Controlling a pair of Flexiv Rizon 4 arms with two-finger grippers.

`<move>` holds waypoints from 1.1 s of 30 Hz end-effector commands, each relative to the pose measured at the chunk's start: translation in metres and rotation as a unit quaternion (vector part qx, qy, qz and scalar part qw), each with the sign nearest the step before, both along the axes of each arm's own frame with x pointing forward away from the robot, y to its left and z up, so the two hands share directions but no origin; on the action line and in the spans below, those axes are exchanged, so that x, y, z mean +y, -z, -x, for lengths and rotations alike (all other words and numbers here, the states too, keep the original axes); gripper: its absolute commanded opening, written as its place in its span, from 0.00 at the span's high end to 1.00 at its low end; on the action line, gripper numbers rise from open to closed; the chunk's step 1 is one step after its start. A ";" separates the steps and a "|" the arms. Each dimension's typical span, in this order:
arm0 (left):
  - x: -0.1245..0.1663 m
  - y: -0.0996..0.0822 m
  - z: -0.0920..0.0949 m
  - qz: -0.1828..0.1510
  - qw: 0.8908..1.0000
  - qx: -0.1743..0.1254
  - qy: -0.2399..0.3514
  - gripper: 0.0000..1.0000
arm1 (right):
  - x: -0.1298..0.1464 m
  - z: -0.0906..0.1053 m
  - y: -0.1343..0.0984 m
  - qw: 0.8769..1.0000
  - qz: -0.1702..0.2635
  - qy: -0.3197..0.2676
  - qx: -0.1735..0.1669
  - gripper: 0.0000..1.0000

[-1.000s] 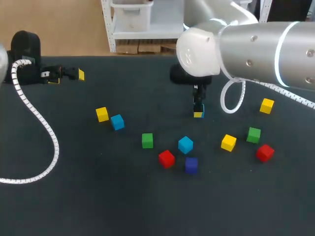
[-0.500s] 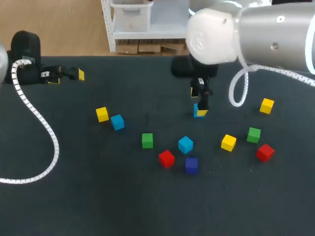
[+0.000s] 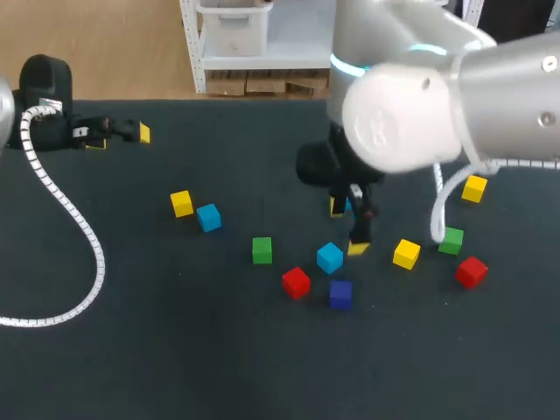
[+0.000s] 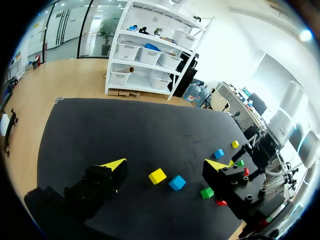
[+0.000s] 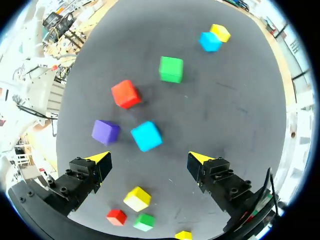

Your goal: Place the blue cubes, place green cubes on the blue cubes, place the yellow cubes on the green cubes, then place the red cubes on the yellow cubes, and place purple cube on the red cubes.

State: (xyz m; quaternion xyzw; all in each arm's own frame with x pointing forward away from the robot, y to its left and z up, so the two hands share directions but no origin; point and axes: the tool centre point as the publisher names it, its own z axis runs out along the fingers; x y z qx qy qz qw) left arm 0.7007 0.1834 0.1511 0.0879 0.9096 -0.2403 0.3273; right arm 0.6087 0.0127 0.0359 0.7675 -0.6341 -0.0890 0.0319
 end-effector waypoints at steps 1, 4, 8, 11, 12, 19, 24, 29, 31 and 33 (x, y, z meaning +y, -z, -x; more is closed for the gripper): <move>0.001 0.001 0.000 0.002 1.000 -0.002 0.001 0.00 | -0.001 0.026 0.006 0.995 -0.017 -0.014 -0.096 0.00; 0.001 0.001 0.000 0.002 1.000 -0.002 0.001 0.00 | 0.000 0.029 0.012 0.993 -0.023 -0.041 -0.111 0.00; 0.001 0.001 0.000 0.002 1.000 -0.002 0.001 0.00 | -0.002 0.028 0.020 0.987 -0.035 -0.078 -0.137 0.00; 0.001 0.001 0.000 0.002 1.000 -0.002 0.001 0.00 | -0.002 0.023 0.023 0.986 -0.040 -0.085 -0.141 0.00; 0.001 0.001 0.000 0.002 1.000 -0.002 0.001 0.00 | -0.001 0.021 0.023 0.984 -0.042 -0.091 -0.144 0.00; 0.001 0.001 0.000 0.002 1.000 -0.002 0.001 0.00 | 0.006 0.006 0.022 0.982 -0.046 -0.111 -0.143 0.00; 0.001 0.001 0.000 0.002 1.000 -0.002 0.001 0.00 | 0.012 -0.001 0.021 0.982 -0.045 -0.133 -0.129 0.13; 0.001 0.001 0.000 0.002 1.000 -0.002 0.001 0.00 | 0.018 -0.006 0.024 0.980 -0.042 -0.150 -0.126 0.37; 0.001 0.001 0.000 0.002 1.000 -0.002 0.001 0.00 | 0.020 -0.008 0.025 0.979 -0.043 -0.156 -0.124 0.48; 0.001 0.001 0.000 0.002 1.000 -0.002 0.001 0.00 | 0.022 -0.009 0.026 0.979 -0.042 -0.160 -0.122 0.47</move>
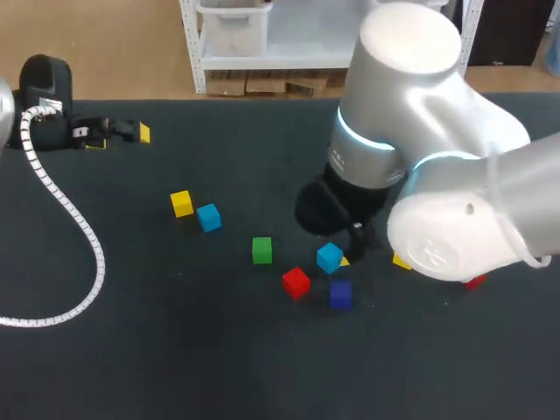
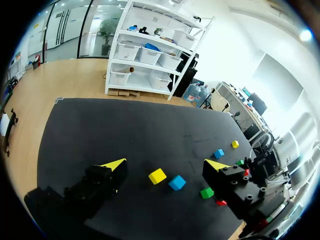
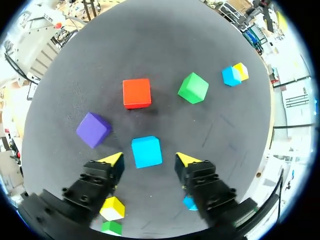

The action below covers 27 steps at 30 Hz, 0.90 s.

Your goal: Place the blue cubes, place green cubes on the blue cubes, place the yellow cubes on the green cubes, then place the red cubes on the yellow cubes, and place purple cube on the red cubes.

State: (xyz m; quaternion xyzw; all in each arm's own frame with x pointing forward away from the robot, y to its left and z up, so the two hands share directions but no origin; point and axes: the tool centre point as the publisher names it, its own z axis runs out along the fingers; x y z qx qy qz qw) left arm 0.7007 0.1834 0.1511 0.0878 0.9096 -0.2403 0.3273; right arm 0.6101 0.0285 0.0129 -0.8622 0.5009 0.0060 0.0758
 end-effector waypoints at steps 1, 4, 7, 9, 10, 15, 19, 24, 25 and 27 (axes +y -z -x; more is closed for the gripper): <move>0.001 0.001 0.000 0.002 1.000 -0.002 0.001 0.00 | 0.007 -0.009 0.004 1.000 0.007 -0.007 0.013 0.46; 0.001 0.001 0.000 0.002 1.000 -0.002 0.001 0.00 | 0.009 -0.009 0.006 1.000 0.011 -0.018 0.018 0.41; 0.001 0.001 0.000 0.002 1.000 -0.002 0.001 0.00 | 0.008 -0.008 0.008 0.999 0.018 -0.025 0.025 0.25; 0.001 0.001 0.000 0.002 1.000 -0.002 0.001 0.00 | 0.006 -0.008 0.009 0.999 0.020 -0.026 0.024 0.00; 0.001 0.001 0.000 0.002 1.000 -0.002 0.001 0.00 | 0.005 -0.008 0.009 0.999 0.021 -0.027 0.024 0.00; 0.001 0.001 0.000 0.002 1.000 -0.002 0.001 0.00 | 0.004 -0.011 0.015 0.999 0.026 -0.024 0.024 0.60; 0.001 0.001 0.000 0.002 1.000 -0.002 0.001 0.00 | 0.005 -0.013 0.017 0.999 0.026 -0.021 0.025 0.81; 0.001 0.001 0.000 0.002 1.000 -0.002 0.001 0.00 | 0.005 -0.015 0.019 0.999 0.029 -0.017 0.032 0.87; 0.001 0.001 0.000 0.002 1.000 -0.002 0.001 0.00 | 0.004 -0.016 0.019 0.999 0.028 -0.016 0.036 1.00; 0.001 0.001 0.000 0.002 1.000 -0.002 0.001 0.00 | 0.004 -0.017 0.017 0.999 0.028 -0.009 0.045 1.00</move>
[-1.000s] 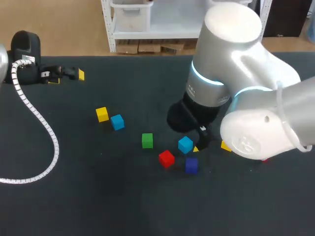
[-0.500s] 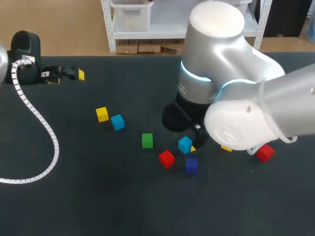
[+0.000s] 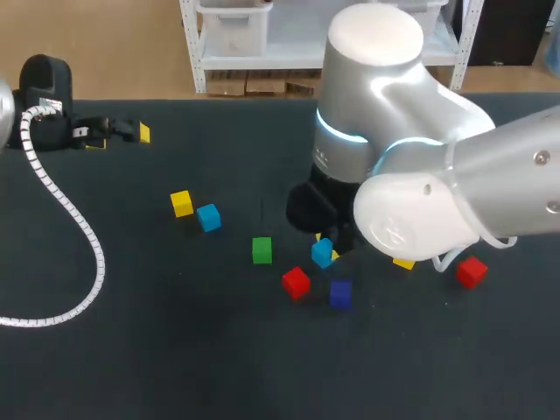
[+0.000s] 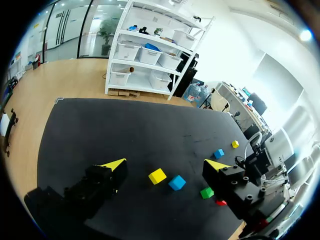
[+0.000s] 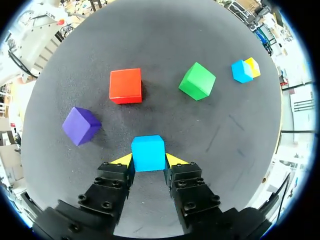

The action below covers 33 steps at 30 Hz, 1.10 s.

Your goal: Place the blue cubes, place green cubes on the blue cubes, place the yellow cubes on the green cubes, then place the red cubes on the yellow cubes, and place purple cube on the red cubes.

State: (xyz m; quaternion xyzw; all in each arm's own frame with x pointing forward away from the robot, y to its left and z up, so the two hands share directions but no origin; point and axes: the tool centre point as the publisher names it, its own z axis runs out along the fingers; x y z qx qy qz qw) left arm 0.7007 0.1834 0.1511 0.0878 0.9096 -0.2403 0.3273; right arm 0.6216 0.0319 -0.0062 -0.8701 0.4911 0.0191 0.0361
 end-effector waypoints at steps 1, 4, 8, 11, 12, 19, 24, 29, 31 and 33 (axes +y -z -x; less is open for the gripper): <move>0.001 0.001 0.000 0.002 1.000 -0.002 0.001 0.00 | 0.001 -0.007 -0.003 1.000 -0.001 0.009 0.018 1.00; 0.001 0.001 0.000 0.002 1.000 -0.002 0.001 0.00 | 0.001 -0.013 -0.008 0.999 -0.002 0.031 0.029 1.00; 0.001 0.001 0.000 0.002 1.000 -0.002 0.001 0.00 | 0.003 -0.026 -0.009 0.997 0.014 0.073 0.021 1.00; 0.001 0.001 0.000 0.002 1.000 -0.002 0.001 0.00 | 0.008 -0.038 -0.010 0.992 0.024 0.121 0.026 1.00; 0.001 0.001 0.000 0.002 1.000 -0.002 0.001 0.00 | 0.010 -0.043 -0.010 0.990 0.031 0.138 0.025 1.00; 0.001 0.001 0.000 0.002 1.000 -0.002 0.001 0.00 | 0.022 -0.069 -0.010 0.972 0.044 0.229 0.020 1.00; 0.001 0.001 0.000 0.002 1.000 -0.002 0.001 0.00 | 0.020 -0.082 -0.007 0.960 0.059 0.274 0.020 1.00; 0.001 0.001 0.000 0.002 1.000 -0.002 0.001 0.00 | 0.013 -0.094 -0.005 0.948 0.070 0.310 0.033 1.00; 0.001 0.001 0.000 0.002 1.000 -0.002 0.001 0.00 | 0.010 -0.100 -0.005 0.943 0.071 0.322 0.039 1.00; 0.001 0.001 0.000 0.002 1.000 -0.002 0.001 0.00 | 0.007 -0.105 -0.007 0.939 0.071 0.333 0.045 1.00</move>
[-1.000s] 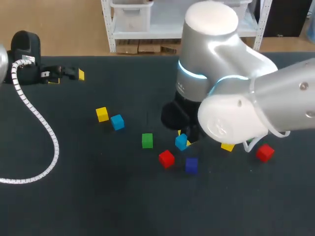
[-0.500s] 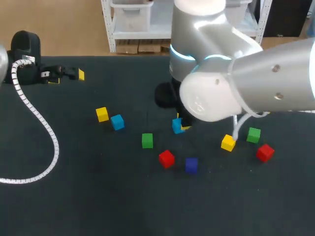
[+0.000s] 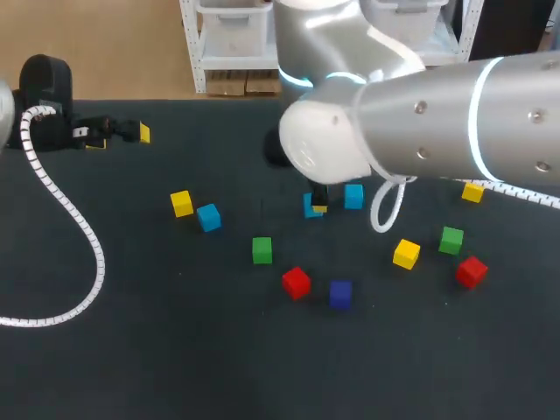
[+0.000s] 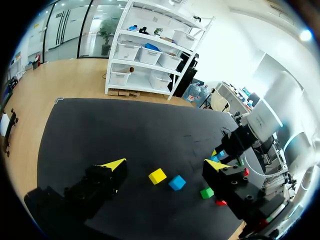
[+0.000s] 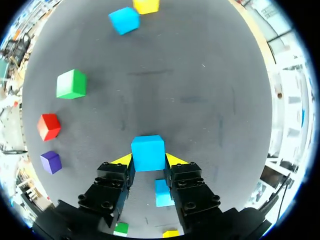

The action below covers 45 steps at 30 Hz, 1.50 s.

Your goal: Place the blue cubes, place green cubes on the blue cubes, place the yellow cubes on the green cubes, then place the red cubes on the yellow cubes, and place purple cube on the red cubes.

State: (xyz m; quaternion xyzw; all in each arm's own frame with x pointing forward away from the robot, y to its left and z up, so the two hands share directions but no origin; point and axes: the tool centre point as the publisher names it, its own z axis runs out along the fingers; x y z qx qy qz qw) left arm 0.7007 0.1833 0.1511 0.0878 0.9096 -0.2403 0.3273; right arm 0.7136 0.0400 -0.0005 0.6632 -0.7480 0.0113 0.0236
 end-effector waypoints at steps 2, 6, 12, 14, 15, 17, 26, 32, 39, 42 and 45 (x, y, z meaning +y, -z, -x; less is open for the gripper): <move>0.001 0.001 0.000 0.002 1.000 -0.002 0.001 0.00 | -0.003 -0.016 -0.001 0.999 -0.003 0.018 0.029 1.00; 0.001 0.001 0.000 0.002 1.000 -0.002 0.001 0.00 | -0.008 -0.021 -0.001 0.999 -0.008 0.026 0.033 1.00; 0.001 0.001 0.000 0.002 1.000 -0.002 0.001 0.00 | -0.016 -0.027 0.000 0.999 -0.012 0.036 0.035 1.00; 0.001 0.001 0.000 0.002 1.000 -0.002 0.001 0.00 | -0.019 -0.028 0.002 0.999 -0.013 0.037 0.036 1.00; 0.001 0.001 0.000 0.002 1.000 -0.002 0.001 0.00 | -0.020 -0.028 0.002 0.999 -0.014 0.038 0.036 1.00; 0.001 0.001 0.000 0.002 1.000 -0.002 0.001 0.00 | -0.022 -0.027 0.003 0.999 -0.013 0.038 0.036 1.00; 0.001 0.001 0.000 0.002 1.000 -0.002 0.001 0.00 | -0.027 -0.020 0.004 0.999 -0.013 0.024 0.038 1.00; 0.001 0.001 0.000 0.002 1.000 -0.002 0.001 0.00 | -0.029 -0.015 0.000 0.999 -0.019 0.018 0.040 1.00; 0.001 0.001 0.000 0.002 1.000 -0.002 0.001 0.00 | -0.033 -0.016 0.006 0.999 -0.018 0.019 0.043 1.00; 0.001 0.001 0.000 0.002 1.000 -0.002 0.001 0.00 | -0.032 -0.016 0.006 0.999 -0.018 0.018 0.043 1.00; 0.001 0.001 0.000 0.002 1.000 -0.002 0.001 0.00 | -0.030 -0.018 0.007 0.999 -0.020 0.016 0.041 1.00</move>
